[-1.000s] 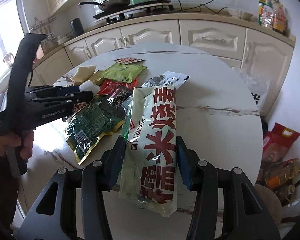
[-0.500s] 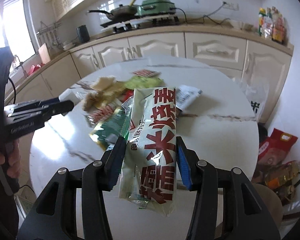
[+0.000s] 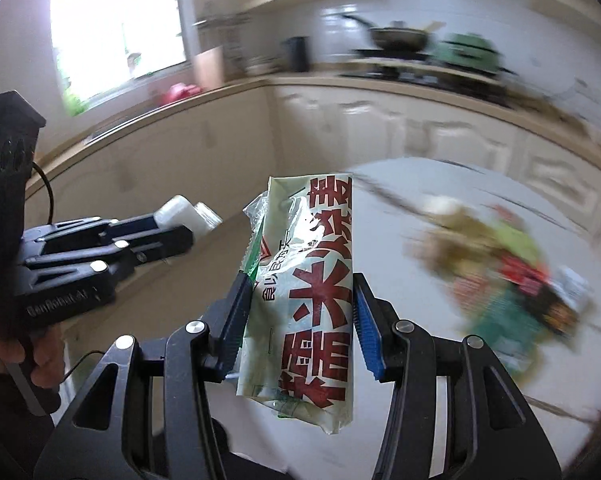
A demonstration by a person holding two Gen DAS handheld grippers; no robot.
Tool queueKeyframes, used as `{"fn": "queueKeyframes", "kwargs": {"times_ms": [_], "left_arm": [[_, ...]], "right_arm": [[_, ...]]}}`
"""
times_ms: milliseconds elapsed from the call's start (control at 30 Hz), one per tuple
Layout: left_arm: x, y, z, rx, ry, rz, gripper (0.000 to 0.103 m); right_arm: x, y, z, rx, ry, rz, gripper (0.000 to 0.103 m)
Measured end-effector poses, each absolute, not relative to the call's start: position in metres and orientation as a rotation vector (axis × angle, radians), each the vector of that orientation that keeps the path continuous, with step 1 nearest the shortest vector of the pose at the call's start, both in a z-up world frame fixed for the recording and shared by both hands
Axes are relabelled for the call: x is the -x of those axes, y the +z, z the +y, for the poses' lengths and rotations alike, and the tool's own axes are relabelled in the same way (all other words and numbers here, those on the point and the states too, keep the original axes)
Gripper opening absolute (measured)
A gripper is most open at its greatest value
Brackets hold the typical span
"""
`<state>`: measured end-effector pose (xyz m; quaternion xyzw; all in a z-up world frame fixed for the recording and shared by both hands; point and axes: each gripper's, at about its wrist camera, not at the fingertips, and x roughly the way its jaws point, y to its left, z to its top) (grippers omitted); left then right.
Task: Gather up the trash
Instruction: 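Carry the noodle packet and white tub over the blue bucket and open both tools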
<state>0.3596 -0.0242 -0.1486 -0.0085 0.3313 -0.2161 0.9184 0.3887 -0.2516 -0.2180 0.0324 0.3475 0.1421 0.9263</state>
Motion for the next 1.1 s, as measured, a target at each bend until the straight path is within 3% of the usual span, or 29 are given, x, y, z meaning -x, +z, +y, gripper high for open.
{"fn": "queueKeyframes", "kwargs": {"times_ms": [233, 667, 900, 1100], "left_arm": [[-0.376, -0.223, 0.092, 0.105, -0.264, 0.821, 0.023], [-0.486, -0.419, 0.152, 0.203, -0.185, 1.196, 0.023], [-0.539, -0.475, 0.171, 0.201, -0.123, 1.315, 0.024], [-0.567, -0.478, 0.181, 0.231, -0.097, 1.339, 0.032]], "right_arm": [[-0.452, -0.256, -0.116, 0.024, 0.466, 0.789, 0.047], [-0.58, -0.476, -0.017, -0.021, 0.568, 1.214, 0.047], [-0.628, -0.564, -0.011, -0.097, 0.585, 1.38, 0.049], [-0.642, -0.595, -0.02, -0.148, 0.595, 1.417, 0.048]]}}
